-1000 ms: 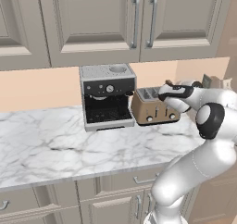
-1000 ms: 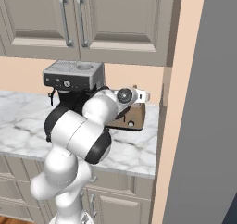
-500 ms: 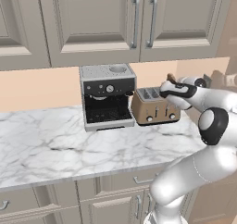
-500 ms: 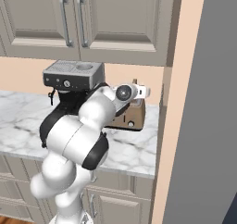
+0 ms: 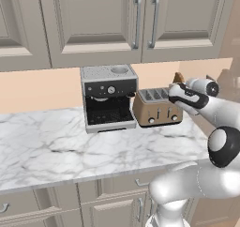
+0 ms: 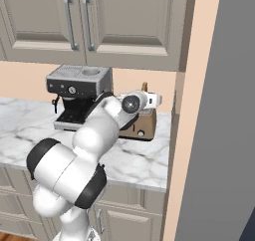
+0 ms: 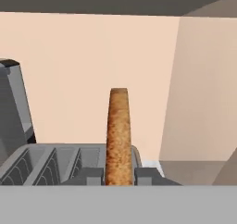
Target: Start the toaster. Once the lever pops up, take the bread to the plate on the dining counter.
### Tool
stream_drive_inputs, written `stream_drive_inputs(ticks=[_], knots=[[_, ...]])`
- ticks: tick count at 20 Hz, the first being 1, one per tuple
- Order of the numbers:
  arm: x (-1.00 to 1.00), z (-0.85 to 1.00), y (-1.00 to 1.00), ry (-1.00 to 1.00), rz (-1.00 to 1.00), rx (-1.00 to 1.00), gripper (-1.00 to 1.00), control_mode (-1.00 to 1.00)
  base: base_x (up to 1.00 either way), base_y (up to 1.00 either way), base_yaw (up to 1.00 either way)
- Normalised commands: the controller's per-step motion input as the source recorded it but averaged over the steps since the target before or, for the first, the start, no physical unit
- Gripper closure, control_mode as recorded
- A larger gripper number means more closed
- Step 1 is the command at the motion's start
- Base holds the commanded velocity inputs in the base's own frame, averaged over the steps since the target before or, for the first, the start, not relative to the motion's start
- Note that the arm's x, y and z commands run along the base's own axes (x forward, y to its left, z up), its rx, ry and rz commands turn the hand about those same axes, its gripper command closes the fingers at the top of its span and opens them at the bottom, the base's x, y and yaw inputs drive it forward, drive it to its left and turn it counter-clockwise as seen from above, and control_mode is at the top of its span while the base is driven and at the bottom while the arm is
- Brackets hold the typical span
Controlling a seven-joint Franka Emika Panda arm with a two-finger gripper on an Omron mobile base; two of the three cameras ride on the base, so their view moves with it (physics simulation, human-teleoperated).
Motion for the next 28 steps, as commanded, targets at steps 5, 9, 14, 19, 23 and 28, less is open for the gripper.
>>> stream_drive_inputs(ticks=[5,9,14,19,23,28], knots=[[-0.5,0.49,0.04,0.0,0.0,0.0,1.0,-1.0,0.0,0.0,0.0],[-0.67,0.1,0.21,0.06,0.0,-0.01,1.0,-1.0,0.0,0.0,0.0],[-0.67,0.03,0.25,0.06,0.0,0.0,1.0,-1.0,0.0,0.0,0.0],[-0.68,0.17,0.27,0.07,0.0,0.0,1.0,-1.0,0.0,0.0,0.0],[-0.74,0.33,0.33,0.17,0.0,0.0,1.0,-1.0,0.0,0.0,0.0],[-0.67,0.18,0.31,0.18,0.0,0.0,1.0,-1.0,0.0,0.0,0.0]])
